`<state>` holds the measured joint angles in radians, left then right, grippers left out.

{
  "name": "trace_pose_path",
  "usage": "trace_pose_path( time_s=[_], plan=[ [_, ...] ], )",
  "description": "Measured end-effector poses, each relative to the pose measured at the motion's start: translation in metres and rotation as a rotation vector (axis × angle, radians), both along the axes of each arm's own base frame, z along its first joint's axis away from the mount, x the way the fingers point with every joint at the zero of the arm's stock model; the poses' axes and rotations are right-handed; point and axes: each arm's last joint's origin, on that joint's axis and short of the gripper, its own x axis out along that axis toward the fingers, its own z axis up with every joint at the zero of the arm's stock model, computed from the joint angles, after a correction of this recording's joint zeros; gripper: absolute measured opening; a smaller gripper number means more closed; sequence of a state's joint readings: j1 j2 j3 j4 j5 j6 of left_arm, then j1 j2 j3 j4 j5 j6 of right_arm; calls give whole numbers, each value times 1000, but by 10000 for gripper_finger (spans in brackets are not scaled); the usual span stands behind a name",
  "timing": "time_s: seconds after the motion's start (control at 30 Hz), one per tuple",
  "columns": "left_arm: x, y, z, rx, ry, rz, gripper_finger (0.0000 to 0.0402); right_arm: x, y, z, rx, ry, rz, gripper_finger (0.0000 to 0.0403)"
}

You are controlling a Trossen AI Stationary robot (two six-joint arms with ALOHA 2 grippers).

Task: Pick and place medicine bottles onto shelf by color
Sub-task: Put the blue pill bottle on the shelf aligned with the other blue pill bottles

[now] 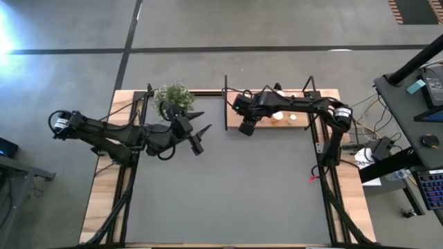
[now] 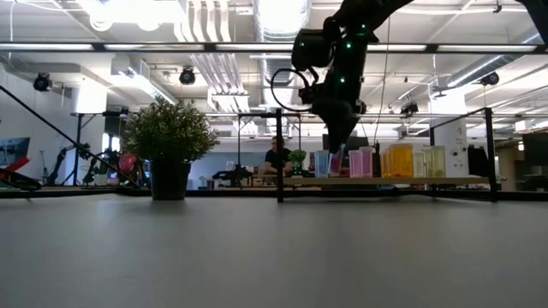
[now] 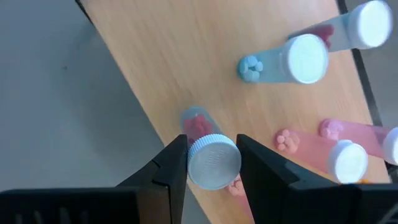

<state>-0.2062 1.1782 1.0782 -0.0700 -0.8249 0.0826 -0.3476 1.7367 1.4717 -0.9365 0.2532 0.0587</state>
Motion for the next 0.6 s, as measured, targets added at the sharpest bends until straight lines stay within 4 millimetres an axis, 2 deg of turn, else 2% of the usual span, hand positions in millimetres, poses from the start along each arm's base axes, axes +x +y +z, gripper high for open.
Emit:
trace_pose_path(
  time_s=[0.17, 0.6],
  plan=[
    [0, 0, 0, 0, 0, 0, 215, 3, -2, -6, 1, 13, 4, 120],
    [0, 0, 0, 1, 0, 1, 215, 6, -4, -6, -6, -9, 2, 121]
  ],
)
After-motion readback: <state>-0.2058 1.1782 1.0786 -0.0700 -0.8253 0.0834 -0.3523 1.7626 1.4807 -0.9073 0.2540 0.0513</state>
